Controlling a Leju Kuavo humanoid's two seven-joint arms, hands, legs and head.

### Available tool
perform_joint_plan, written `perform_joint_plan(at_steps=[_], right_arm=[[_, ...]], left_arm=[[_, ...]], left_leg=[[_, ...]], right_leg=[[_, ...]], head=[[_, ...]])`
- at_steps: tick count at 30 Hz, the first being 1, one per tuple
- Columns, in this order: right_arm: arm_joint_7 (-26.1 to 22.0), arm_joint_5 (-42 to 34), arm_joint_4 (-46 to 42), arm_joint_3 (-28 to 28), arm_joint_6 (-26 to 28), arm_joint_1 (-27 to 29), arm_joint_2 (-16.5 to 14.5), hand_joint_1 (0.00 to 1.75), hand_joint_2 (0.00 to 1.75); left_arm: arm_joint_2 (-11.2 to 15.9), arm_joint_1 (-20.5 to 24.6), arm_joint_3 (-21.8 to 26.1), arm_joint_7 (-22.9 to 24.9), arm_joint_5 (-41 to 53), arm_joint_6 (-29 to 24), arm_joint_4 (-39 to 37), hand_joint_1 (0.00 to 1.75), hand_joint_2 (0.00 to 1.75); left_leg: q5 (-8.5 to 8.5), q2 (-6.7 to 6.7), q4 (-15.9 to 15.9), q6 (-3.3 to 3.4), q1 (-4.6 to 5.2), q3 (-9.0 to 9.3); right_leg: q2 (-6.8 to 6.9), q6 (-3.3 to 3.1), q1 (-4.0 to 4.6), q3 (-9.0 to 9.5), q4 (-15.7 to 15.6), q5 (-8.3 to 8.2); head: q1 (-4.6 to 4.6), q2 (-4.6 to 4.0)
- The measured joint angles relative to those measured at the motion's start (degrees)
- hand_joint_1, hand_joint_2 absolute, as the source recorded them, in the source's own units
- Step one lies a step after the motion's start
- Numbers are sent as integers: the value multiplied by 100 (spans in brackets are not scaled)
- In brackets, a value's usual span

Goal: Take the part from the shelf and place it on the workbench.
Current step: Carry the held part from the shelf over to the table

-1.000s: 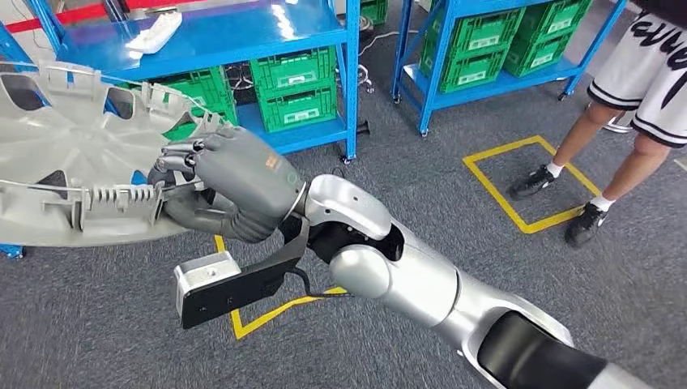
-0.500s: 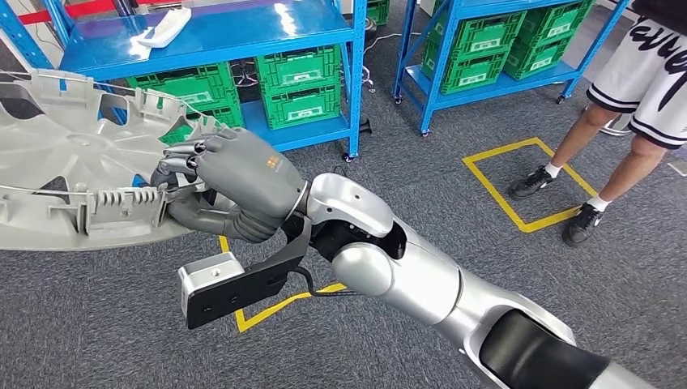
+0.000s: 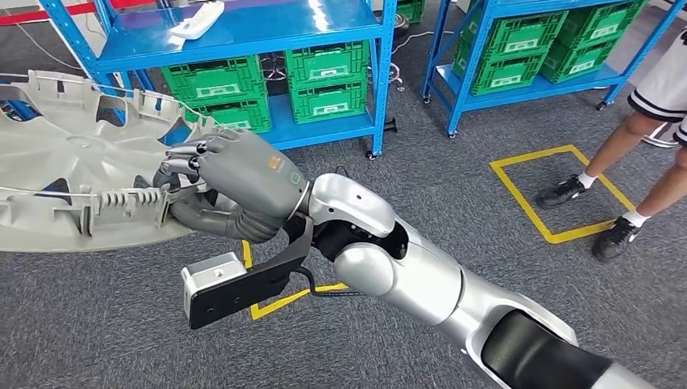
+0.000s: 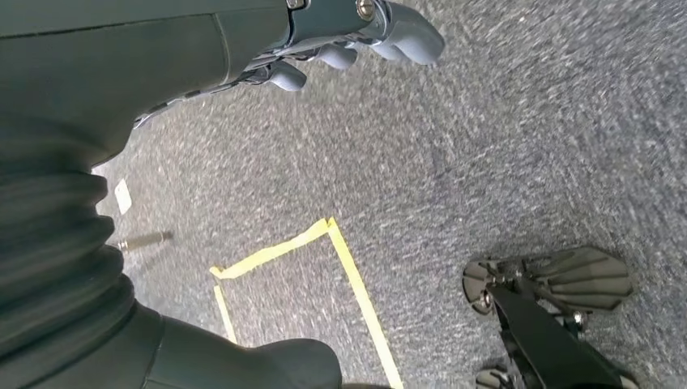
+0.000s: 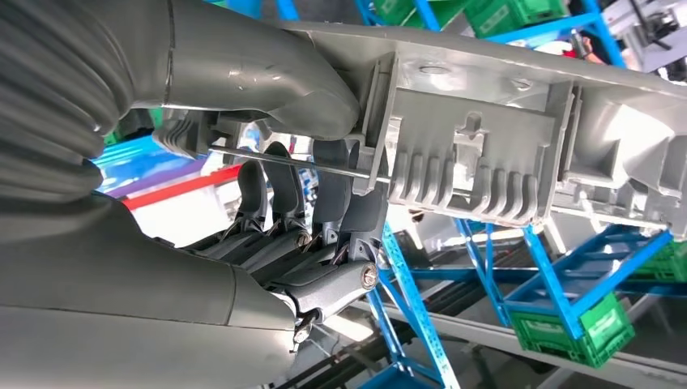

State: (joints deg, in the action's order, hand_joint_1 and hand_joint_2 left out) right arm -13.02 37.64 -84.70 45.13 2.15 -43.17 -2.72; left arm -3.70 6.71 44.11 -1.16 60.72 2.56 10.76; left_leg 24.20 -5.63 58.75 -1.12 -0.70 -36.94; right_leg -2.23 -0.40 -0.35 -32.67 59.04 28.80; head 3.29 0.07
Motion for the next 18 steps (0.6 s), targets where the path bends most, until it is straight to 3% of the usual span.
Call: perform_joint_plan(at_steps=[2, 4, 6, 7, 8, 9, 11, 13, 15, 18], right_arm=[[1, 3, -5, 8, -2, -6, -8, 175, 175], [2, 7, -13, 19, -2, -9, -15, 175, 175], [1, 9, -15, 33, -1, -6, -15, 175, 175], [3, 10, -15, 43, -2, -3, -15, 175, 175], [4, 10, -15, 53, -2, -1, -15, 175, 175], [5, 10, -15, 61, -3, 0, -15, 175, 175], [5, 10, -15, 70, -3, -2, -15, 175, 175], [4, 10, -16, 72, -3, -3, -16, 175, 175], [4, 10, -17, 72, -3, -3, -16, 175, 175], [3, 10, -22, 72, -1, -9, -13, 175, 175]], left_arm=[[9, -27, 6, -2, 0, 0, -2, 0, 175], [10, -35, 8, -3, 0, 0, -5, 0, 175], [7, -35, 8, -4, -1, 0, -6, 0, 175], [8, -41, 8, -4, -1, 0, -7, 0, 175], [10, -47, 8, -4, -1, 0, -7, 0, 175], [14, -53, 8, -4, 0, 0, -7, 0, 175], [21, -51, 8, -4, 0, 0, -4, 0, 175], [23, -42, 8, -4, 0, 0, -2, 0, 175], [23, -37, 8, -4, 0, 0, -1, 0, 175], [23, -26, 8, -6, -1, 0, -1, 0, 175]], left_leg=[[52, 72, 67, -67, -8, -60], [345, 320, 541, -116, -9, -278], [696, 483, 1284, -160, -15, -592], [769, 509, 1516, -172, -16, -676], [735, 527, 1531, -173, -16, -649], [610, 558, 1309, -164, -14, -502], [322, 778, 513, -122, 10, -34], [234, 1011, 31, -89, 41, 229], [264, 1062, -15, -77, 59, 242], [235, 972, -16, -7, 83, 245]], right_leg=[[119, -95, -6, 5, -44, -49], [247, -159, -13, 2, -77, -81], [379, -180, 5, -12, -75, -82], [447, -182, 13, -16, -73, -81], [514, -184, 19, -18, -70, -79], [581, -183, 24, -17, -67, -77], [700, -168, 41, -7, -56, -63], [757, -152, 56, 1, -48, -50], [768, -146, 66, 0, -45, -46], [833, -111, 99, -9, -32, -32]], head=[[-20, 0], [-54, 0], [-68, 0], [-68, 0], [-68, 0], [-69, 0], [-69, 0], [-71, 0], [-72, 0], [-61, 0]])
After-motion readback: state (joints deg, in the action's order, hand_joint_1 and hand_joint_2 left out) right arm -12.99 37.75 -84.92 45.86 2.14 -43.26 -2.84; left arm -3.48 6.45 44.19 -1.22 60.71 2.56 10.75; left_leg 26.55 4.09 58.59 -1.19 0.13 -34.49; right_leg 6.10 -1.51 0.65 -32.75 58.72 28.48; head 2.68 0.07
